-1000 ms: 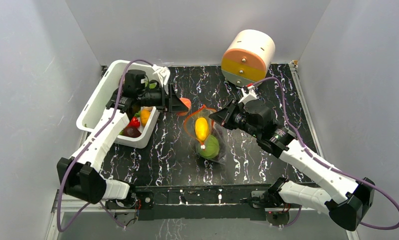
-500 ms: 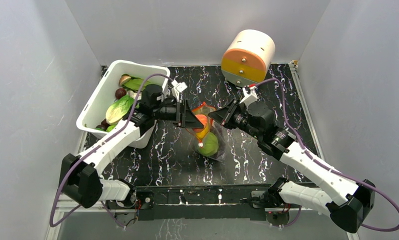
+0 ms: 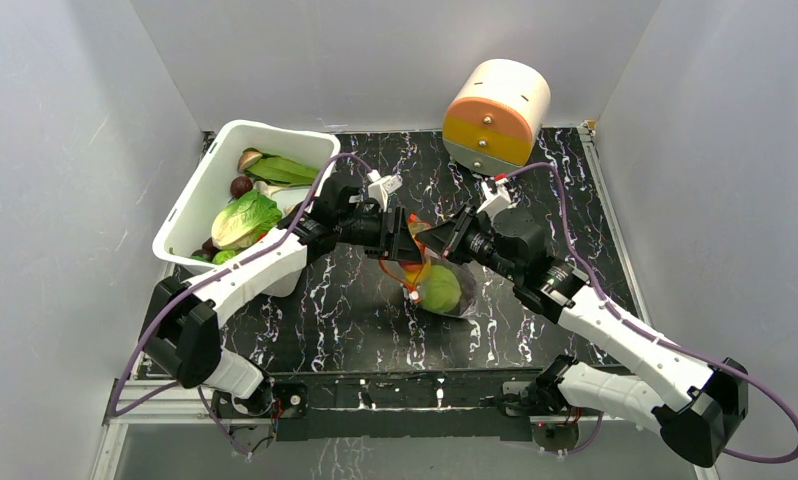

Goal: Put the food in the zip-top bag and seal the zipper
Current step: Place the fake fruit in the zipper food storage bag.

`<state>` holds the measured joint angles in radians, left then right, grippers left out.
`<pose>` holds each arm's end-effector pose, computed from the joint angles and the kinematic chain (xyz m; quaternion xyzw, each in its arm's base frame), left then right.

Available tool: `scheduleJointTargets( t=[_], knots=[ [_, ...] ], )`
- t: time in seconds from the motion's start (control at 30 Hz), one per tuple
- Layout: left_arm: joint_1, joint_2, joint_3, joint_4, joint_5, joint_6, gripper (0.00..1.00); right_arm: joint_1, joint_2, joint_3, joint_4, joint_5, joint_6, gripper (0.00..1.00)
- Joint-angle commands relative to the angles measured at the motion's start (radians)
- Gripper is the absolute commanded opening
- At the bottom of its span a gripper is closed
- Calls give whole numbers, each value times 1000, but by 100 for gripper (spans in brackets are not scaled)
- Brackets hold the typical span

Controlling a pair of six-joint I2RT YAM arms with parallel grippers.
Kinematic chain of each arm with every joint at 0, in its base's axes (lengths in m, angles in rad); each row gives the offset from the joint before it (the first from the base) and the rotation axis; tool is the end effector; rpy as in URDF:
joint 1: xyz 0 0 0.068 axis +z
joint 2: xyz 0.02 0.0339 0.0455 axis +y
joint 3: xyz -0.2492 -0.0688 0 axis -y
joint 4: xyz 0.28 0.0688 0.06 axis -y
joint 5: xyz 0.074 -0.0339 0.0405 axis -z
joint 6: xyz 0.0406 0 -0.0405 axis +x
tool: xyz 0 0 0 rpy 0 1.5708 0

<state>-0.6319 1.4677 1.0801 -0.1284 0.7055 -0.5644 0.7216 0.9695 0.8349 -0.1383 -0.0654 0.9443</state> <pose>0.2810 -0.2383 0.2593 0.2011 0.8046 -0.5127 0.2222 0.2046 0.1835 0.3100 0.0688 0.7936 0.4645 0.3871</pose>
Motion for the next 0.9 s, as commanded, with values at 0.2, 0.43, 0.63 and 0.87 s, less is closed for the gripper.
scheduleJointTargets(
  t=[0.2, 0.43, 0.63, 0.87],
  knots=[
    [-26, -76, 45, 12, -43, -33, 75, 1, -41, 10, 189, -41, 27, 0],
    [-26, -91, 29, 41, -2, -80, 53, 1, -55, -45, 264, -23, 59, 0],
    [-26, -78, 175, -221, -107, 47, 29, 1, 20, 6, 347, -120, 99, 0],
    [-37, -95, 275, -461, -297, 143, 25, 1, 23, -125, 498, -253, 188, 0]
  ],
)
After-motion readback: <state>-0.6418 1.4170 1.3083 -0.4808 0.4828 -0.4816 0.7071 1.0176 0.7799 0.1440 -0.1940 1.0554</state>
